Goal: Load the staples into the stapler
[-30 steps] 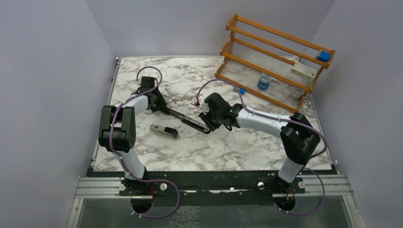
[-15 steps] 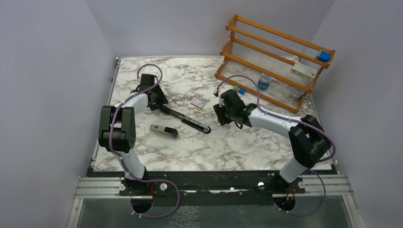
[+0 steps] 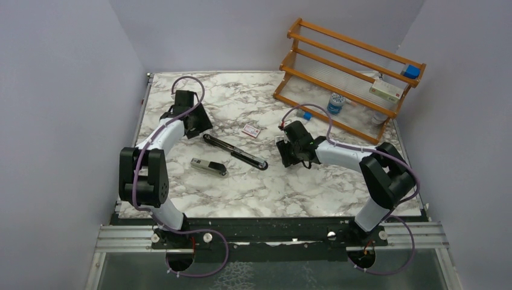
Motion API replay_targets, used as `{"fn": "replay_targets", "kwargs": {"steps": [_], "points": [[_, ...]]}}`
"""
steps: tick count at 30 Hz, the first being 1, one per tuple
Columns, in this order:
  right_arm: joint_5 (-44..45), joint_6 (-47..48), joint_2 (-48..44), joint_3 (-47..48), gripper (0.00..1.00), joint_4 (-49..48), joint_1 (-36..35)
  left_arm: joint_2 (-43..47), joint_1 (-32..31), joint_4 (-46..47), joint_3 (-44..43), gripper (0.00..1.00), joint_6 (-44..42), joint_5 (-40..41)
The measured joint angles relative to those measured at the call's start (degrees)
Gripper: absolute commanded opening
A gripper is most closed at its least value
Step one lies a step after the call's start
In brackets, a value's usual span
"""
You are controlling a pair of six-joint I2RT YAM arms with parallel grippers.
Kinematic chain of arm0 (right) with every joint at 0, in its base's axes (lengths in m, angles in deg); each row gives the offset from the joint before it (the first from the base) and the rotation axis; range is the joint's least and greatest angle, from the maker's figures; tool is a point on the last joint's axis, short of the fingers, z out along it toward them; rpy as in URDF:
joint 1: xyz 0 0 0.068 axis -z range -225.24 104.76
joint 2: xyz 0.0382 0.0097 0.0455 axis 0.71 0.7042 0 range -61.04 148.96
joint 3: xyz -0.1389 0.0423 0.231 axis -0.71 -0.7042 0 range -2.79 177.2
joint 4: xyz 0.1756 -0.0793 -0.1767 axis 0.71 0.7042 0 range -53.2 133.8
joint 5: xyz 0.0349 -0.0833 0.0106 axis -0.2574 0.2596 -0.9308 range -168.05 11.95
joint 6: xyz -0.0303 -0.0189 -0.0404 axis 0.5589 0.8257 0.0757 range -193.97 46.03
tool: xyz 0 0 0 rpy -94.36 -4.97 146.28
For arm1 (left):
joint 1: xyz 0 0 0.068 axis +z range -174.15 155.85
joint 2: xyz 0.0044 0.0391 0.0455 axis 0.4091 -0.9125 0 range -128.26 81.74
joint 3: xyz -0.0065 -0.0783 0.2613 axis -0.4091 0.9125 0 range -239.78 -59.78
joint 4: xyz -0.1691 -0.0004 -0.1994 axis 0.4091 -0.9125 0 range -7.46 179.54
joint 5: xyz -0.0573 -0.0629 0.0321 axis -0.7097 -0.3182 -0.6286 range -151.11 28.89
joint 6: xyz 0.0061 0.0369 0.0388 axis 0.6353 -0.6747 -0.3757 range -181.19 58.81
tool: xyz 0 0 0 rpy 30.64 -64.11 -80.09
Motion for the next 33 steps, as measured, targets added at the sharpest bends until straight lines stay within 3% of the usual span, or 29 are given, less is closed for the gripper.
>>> {"fn": "replay_targets", "kwargs": {"steps": [9, 33], "points": [[0.17, -0.20, 1.05, 0.37, 0.39, 0.11, 0.00, 3.37, 0.00, -2.29, -0.92, 0.62, -1.03, 1.46], [0.61, -0.85, 1.75, 1.86, 0.32, 2.71, 0.00, 5.07, 0.00, -4.50, -1.75, 0.62, -2.45, 2.75]]}}
